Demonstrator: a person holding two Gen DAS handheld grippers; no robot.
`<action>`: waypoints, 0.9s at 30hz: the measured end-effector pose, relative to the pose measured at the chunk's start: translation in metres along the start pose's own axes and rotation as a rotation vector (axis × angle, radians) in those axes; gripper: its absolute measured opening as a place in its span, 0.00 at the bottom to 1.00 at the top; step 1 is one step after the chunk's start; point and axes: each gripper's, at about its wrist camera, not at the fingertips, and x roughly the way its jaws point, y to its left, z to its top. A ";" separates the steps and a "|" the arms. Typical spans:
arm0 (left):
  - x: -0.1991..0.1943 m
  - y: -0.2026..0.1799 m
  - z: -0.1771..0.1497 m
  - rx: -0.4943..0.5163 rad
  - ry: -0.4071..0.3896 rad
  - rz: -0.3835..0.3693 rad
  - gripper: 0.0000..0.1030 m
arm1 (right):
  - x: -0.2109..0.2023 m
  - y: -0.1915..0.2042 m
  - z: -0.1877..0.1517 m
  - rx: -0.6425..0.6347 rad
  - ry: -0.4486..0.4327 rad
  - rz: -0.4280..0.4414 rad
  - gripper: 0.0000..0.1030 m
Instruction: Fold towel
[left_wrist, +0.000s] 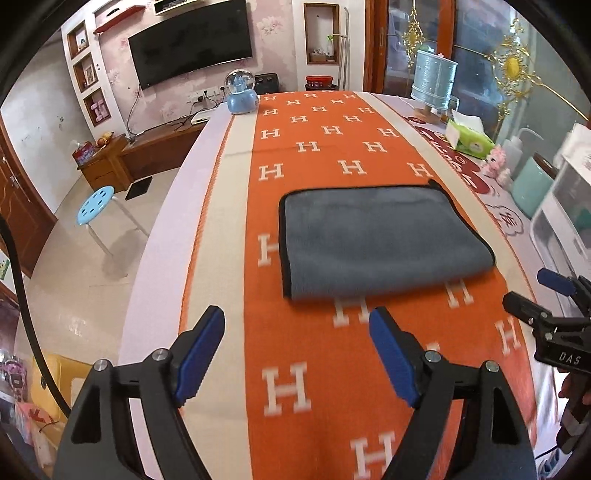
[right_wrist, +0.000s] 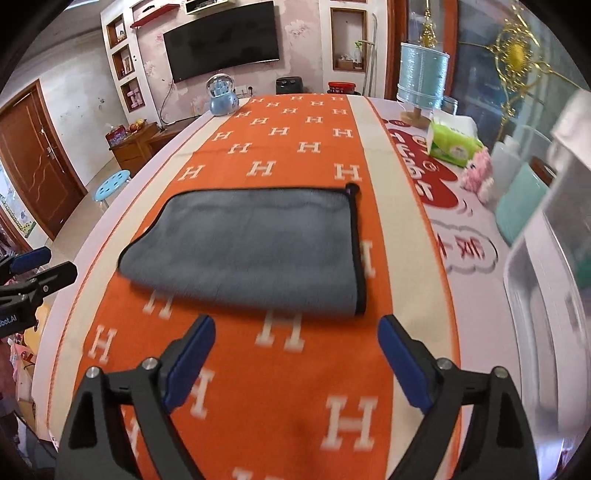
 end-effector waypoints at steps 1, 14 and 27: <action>-0.008 0.000 -0.008 -0.001 -0.003 -0.006 0.78 | -0.007 0.003 -0.007 0.002 0.002 -0.003 0.93; -0.106 -0.002 -0.072 -0.023 0.026 -0.031 0.86 | -0.091 0.030 -0.081 0.098 0.065 -0.025 0.99; -0.170 -0.037 -0.068 -0.067 0.083 -0.061 0.87 | -0.178 0.023 -0.081 0.187 0.053 -0.010 1.00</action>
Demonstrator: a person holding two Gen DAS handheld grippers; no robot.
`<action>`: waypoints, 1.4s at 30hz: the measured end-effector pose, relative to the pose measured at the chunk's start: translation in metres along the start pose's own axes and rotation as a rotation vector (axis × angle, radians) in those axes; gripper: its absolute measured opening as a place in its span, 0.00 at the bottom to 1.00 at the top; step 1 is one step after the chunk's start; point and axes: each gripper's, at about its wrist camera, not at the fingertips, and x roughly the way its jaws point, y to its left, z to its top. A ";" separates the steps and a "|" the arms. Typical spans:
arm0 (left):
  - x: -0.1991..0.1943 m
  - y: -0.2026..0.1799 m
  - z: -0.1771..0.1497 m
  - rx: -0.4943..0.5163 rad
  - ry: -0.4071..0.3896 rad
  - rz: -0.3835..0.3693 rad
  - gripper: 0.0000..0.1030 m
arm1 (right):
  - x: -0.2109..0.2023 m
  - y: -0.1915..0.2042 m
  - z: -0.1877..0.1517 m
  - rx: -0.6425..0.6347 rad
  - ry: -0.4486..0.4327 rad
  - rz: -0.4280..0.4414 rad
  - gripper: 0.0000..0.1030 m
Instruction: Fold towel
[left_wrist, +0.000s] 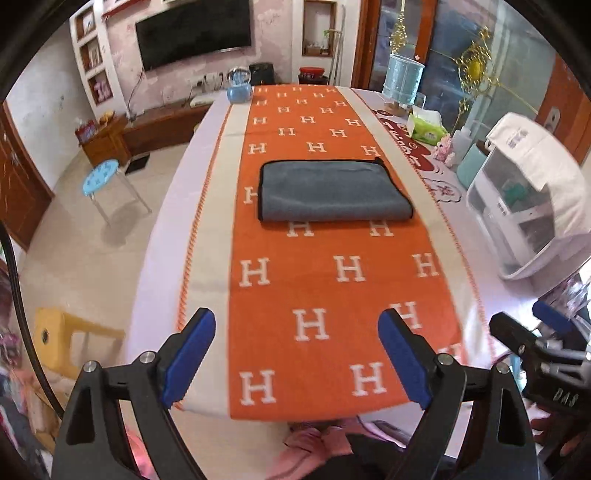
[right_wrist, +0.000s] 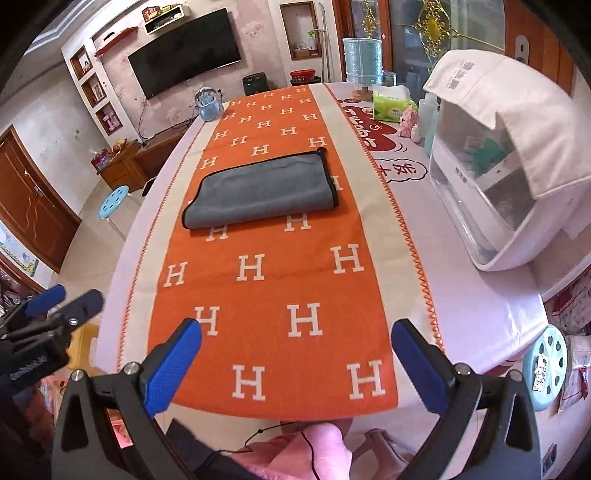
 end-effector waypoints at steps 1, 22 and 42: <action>-0.003 -0.003 0.001 -0.012 0.007 -0.003 0.87 | -0.005 0.000 0.002 -0.004 -0.001 0.003 1.00; -0.054 -0.034 -0.011 -0.056 -0.160 0.142 0.97 | -0.062 -0.009 -0.002 -0.029 -0.094 0.043 1.00; -0.068 -0.030 -0.026 -0.041 -0.246 0.150 0.99 | -0.050 0.006 -0.014 -0.060 -0.068 0.068 1.00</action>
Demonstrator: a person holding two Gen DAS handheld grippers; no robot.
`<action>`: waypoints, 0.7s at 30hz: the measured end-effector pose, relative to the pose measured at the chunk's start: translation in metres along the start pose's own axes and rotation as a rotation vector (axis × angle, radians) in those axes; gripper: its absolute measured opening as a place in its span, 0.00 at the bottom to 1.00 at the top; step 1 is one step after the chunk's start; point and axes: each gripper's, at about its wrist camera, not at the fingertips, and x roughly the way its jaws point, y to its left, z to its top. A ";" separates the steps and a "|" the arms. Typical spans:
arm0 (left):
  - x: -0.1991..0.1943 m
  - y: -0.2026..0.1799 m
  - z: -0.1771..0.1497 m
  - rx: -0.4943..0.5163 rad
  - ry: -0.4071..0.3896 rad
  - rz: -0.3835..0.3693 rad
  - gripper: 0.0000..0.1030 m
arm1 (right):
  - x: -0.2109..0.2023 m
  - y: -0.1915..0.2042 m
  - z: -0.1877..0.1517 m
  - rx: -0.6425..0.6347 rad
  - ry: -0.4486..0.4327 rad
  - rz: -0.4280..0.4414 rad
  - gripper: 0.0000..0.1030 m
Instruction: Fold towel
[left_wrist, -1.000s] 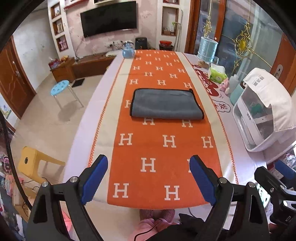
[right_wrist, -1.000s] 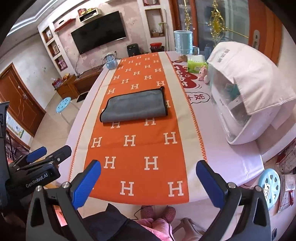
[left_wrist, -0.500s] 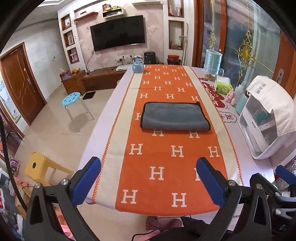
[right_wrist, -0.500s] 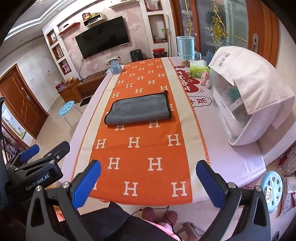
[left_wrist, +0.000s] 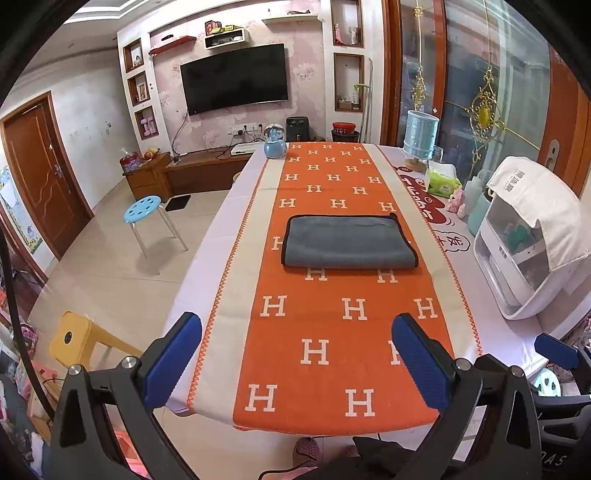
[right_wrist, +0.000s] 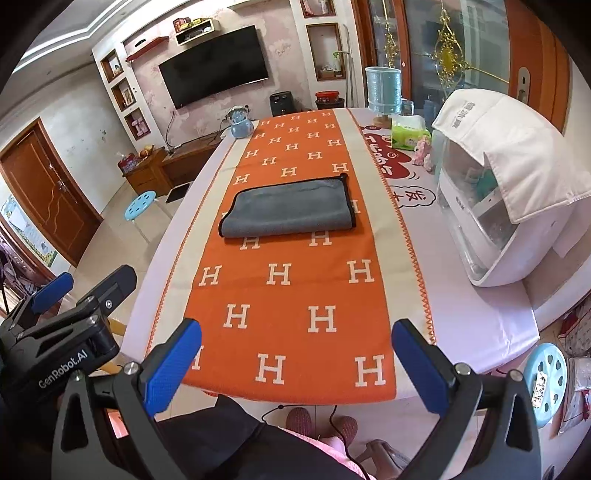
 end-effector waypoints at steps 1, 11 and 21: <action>0.000 0.000 0.000 0.001 0.000 0.003 0.99 | 0.000 0.000 0.000 0.000 0.002 -0.002 1.00; 0.003 0.001 -0.002 -0.004 0.012 0.011 0.99 | 0.009 0.002 0.002 -0.001 0.030 -0.001 1.00; 0.011 0.001 -0.003 -0.002 0.030 0.004 0.99 | 0.013 0.002 0.002 0.005 0.045 -0.011 1.00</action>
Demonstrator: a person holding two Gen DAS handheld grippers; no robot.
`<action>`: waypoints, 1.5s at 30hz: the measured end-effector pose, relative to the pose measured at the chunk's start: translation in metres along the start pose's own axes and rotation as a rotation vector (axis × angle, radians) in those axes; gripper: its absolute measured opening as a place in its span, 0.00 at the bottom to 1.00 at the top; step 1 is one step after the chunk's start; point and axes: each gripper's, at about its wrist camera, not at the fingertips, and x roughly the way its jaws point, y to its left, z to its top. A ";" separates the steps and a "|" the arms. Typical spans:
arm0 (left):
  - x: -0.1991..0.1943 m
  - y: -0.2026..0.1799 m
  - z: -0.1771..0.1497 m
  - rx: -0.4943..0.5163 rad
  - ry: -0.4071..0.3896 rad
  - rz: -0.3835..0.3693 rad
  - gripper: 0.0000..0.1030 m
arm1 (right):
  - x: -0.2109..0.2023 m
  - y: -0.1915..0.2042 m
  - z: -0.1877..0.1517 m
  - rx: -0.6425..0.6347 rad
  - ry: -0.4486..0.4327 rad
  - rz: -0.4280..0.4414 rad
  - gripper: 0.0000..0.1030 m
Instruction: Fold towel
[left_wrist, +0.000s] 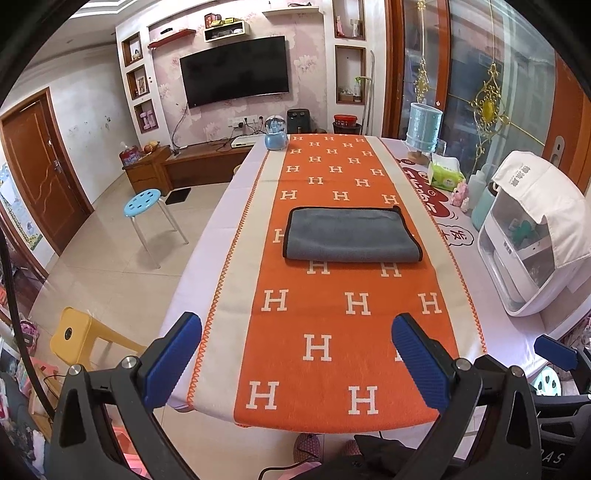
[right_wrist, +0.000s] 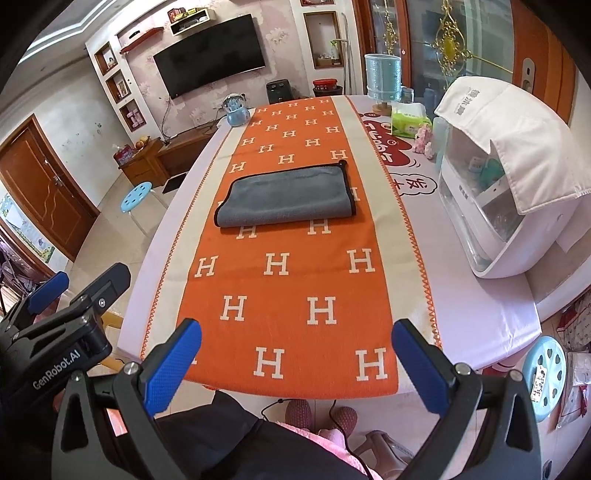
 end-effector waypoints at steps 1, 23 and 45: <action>0.000 0.000 0.000 0.000 -0.001 0.001 0.99 | 0.000 0.000 0.000 0.000 0.001 -0.001 1.00; 0.006 0.000 -0.002 -0.004 0.002 0.005 0.99 | 0.000 0.000 0.000 0.001 0.001 -0.001 1.00; 0.011 -0.005 0.005 0.005 0.010 0.008 0.99 | 0.004 -0.007 0.002 0.021 0.014 -0.007 1.00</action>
